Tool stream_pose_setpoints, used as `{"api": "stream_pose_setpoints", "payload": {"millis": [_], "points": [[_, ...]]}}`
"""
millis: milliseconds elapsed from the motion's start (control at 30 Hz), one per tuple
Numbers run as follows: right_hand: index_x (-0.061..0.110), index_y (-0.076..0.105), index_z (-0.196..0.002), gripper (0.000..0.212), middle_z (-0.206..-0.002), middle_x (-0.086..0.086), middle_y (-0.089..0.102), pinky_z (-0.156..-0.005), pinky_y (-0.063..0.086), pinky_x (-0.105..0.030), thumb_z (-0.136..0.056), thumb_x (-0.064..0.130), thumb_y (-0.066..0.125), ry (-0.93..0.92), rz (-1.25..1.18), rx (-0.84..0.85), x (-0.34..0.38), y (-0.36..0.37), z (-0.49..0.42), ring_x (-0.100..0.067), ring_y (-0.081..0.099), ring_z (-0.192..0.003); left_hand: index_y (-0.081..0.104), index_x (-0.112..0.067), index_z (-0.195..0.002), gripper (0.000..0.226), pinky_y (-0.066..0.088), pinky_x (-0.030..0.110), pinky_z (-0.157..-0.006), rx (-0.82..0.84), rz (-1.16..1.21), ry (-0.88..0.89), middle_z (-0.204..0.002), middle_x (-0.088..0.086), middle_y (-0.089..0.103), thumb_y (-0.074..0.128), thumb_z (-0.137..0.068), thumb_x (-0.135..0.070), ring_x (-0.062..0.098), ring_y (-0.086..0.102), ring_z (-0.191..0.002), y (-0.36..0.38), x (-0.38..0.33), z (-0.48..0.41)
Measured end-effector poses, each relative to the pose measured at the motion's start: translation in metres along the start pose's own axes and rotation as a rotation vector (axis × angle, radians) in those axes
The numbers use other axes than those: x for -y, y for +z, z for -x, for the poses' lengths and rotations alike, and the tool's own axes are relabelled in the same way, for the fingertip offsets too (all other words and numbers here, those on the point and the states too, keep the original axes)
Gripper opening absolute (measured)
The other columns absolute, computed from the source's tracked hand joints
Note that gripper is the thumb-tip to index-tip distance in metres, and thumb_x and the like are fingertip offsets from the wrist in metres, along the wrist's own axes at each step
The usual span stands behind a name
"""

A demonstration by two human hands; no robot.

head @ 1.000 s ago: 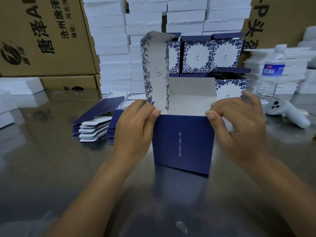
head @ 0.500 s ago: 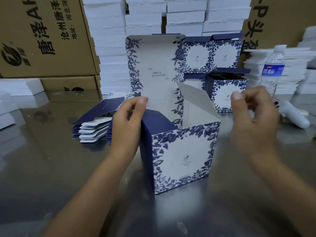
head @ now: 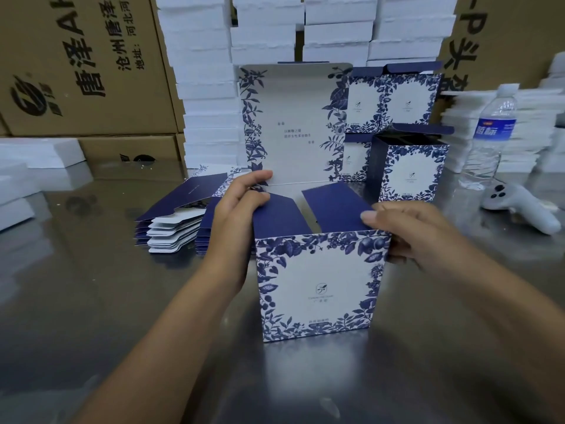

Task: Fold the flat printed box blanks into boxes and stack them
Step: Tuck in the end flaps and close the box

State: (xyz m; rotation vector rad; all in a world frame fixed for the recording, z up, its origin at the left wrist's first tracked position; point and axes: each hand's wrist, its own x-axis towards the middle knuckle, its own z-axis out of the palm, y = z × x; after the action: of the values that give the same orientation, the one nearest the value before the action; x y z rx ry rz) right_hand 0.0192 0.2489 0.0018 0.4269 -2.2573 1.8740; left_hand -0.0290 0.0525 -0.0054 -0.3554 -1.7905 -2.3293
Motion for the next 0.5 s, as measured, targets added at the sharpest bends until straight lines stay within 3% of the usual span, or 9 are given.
{"api": "stream_pose_setpoints", "payload": {"millis": [67, 133, 300, 367, 433, 500], "points": [[0.014, 0.032, -0.046, 0.04, -0.053, -0.004, 0.018, -0.041, 0.016, -0.02, -0.073, 0.02, 0.06, 0.046, 0.049, 0.001, 0.007, -0.002, -0.001, -0.01, 0.018, -0.044, 0.068, -0.029, -0.093, 0.032, 0.04, 0.032, -0.068, 0.007, 0.005, 0.001, -0.094, 0.002, 0.056, 0.045, -0.091, -0.007, 0.02, 0.049, -0.084, 0.0, 0.0, 0.0], [0.022, 0.029, -0.041, 0.054, -0.047, 0.007, 0.016, -0.042, 0.013, -0.022, -0.082, 0.009, 0.061, 0.055, 0.122, -0.001, 0.011, -0.006, -0.003, -0.008, 0.014, -0.04, 0.069, -0.03, -0.092, 0.033, 0.038, 0.034, -0.07, 0.015, 0.013, -0.004, -0.094, 0.004, 0.054, 0.045, -0.09, -0.007, 0.021, 0.048, -0.084, 0.001, 0.001, 0.001], [0.022, 0.031, -0.04, 0.053, -0.042, 0.006, 0.02, -0.051, 0.011, -0.031, -0.086, 0.011, 0.055, 0.14, 0.304, -0.011, 0.02, -0.009, 0.0, -0.012, 0.015, -0.041, 0.071, -0.034, -0.09, 0.038, 0.042, 0.027, -0.063, 0.046, -0.011, -0.002, -0.085, -0.008, 0.06, 0.045, -0.089, -0.005, 0.018, 0.051, -0.081, 0.004, 0.001, 0.002], [0.024, 0.031, -0.04, 0.054, -0.041, 0.005, 0.02, -0.046, 0.015, -0.027, -0.086, 0.012, 0.056, 0.199, 0.282, 0.005, 0.023, -0.011, -0.002, -0.012, 0.018, -0.038, 0.072, -0.034, -0.087, 0.04, 0.042, 0.024, -0.06, 0.045, -0.025, -0.002, -0.083, -0.01, 0.06, 0.046, -0.088, -0.003, 0.018, 0.051, -0.08, 0.003, 0.0, 0.002], [0.016, 0.044, -0.049, 0.04, -0.042, 0.0, 0.028, -0.041, 0.023, -0.02, -0.086, 0.017, 0.058, 0.272, 0.248, 0.007, 0.027, -0.012, -0.005, -0.013, 0.025, -0.037, 0.072, -0.034, -0.085, 0.041, 0.043, 0.021, -0.057, 0.056, -0.035, -0.008, -0.08, -0.011, 0.061, 0.046, -0.088, -0.002, 0.018, 0.051, -0.08, 0.002, 0.0, 0.001], [-0.007, 0.058, -0.073, 0.031, -0.062, -0.011, 0.041, -0.053, 0.03, -0.023, -0.085, 0.022, 0.061, 0.329, 0.206, -0.004, 0.028, -0.012, -0.01, -0.022, 0.035, -0.053, 0.073, -0.034, -0.084, 0.041, 0.044, 0.02, -0.055, 0.073, -0.031, -0.015, -0.078, -0.011, 0.062, 0.047, -0.087, -0.003, 0.019, 0.052, -0.08, 0.001, 0.0, 0.0]]}}
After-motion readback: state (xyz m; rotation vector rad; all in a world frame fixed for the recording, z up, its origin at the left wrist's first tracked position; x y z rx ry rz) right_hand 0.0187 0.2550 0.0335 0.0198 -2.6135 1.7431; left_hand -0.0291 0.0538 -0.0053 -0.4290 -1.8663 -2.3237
